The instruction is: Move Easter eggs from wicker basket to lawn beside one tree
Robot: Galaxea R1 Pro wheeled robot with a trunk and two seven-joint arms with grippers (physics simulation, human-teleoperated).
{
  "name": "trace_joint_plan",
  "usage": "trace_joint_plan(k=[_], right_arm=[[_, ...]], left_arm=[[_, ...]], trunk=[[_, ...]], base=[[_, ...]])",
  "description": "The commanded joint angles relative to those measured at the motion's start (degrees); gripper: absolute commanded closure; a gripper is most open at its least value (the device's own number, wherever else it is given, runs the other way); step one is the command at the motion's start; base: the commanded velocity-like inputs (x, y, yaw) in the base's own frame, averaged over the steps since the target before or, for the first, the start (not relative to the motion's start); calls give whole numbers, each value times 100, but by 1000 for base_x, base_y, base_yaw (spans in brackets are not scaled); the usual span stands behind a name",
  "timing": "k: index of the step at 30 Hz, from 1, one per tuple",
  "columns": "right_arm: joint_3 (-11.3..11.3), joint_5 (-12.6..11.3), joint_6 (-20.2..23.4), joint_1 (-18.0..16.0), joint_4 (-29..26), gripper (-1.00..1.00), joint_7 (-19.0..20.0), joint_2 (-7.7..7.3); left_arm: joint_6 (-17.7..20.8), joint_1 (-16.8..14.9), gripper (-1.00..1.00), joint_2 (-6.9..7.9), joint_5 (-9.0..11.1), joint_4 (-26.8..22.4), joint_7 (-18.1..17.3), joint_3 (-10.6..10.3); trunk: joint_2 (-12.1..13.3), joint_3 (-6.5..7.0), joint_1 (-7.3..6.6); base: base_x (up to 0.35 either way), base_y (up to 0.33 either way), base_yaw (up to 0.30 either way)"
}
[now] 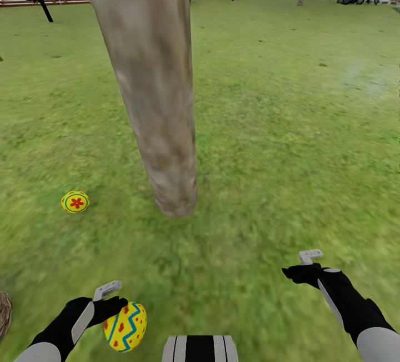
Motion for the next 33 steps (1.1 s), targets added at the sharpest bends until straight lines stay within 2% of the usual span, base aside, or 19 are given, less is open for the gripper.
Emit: trace_joint_plan(k=[1,3,15,20,24,33], right_arm=[[-17,44,27,-1,-9,-100,36,64],[-16,46,27,-1,-9,-100,35,102],[-16,46,27,-1,-4,-100,35,108],[-10,55,25,-1,25,-100,35,111],[143,63,19,-1,202,-100,35,103],[146,46,27,-1,217,-100,32,94]], left_arm=[[38,-1,-100,-2,5,-7,-22,31],[38,-1,-100,-2,5,-7,-22,31],[65,-1,-100,30,68,-7,-65,59],[59,-1,-100,34,92,-6,-75,66],[47,-1,-100,33,92,0,-78,66],[49,-1,-100,17,86,2,-84,59]], trunk=[[0,19,-3],[3,63,-8],[19,329,-39],[25,440,-52],[31,528,-63],[43,728,-86]], base=[[0,0,0],[0,0,0],[-7,0,0],[-301,0,0],[-349,0,0],[-350,0,0]])
